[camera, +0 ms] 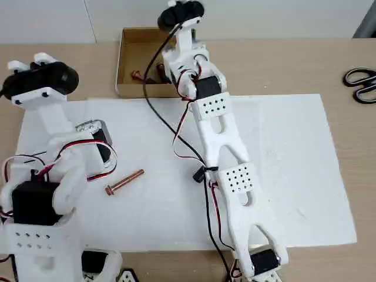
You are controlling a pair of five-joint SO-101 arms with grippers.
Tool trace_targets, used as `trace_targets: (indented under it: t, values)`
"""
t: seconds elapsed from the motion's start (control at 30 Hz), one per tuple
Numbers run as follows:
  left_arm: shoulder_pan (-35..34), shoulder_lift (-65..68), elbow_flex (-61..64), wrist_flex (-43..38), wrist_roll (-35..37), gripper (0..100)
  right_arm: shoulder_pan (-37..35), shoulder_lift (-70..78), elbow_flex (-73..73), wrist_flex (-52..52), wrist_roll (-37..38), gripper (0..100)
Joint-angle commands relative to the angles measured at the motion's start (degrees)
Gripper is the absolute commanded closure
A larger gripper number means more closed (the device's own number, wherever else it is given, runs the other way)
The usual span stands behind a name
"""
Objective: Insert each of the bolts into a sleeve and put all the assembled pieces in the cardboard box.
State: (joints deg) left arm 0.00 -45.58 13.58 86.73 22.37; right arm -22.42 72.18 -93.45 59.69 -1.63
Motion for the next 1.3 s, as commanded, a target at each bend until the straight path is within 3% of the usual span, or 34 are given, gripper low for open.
trace_targets:
  t: [0.0,0.33,0.63,0.73,0.87,1.27]
  values:
    - [0.1,-0.6,-2.2,1.6,-0.1,99,-0.2,-8.3,-3.0,13.0,0.3,78.6]
    - [0.1,-4.1,-3.1,1.7,3.1,99,0.1,-20.2,-2.9,39.3,-2.8,78.6]
    - [0.1,-4.5,-3.1,1.9,3.1,99,-1.0,-26.6,-2.8,40.4,-10.3,78.9]
    - [0.1,-4.6,-3.1,1.9,3.1,99,-2.6,-29.5,-0.2,40.5,-11.5,83.8]
    - [0.1,-4.6,-3.1,2.9,3.2,99,-4.0,-36.3,7.6,40.5,-13.1,90.5]
    - [0.1,-4.6,-3.1,6.5,3.2,99,-3.9,-66.0,52.7,40.1,-22.5,90.2]
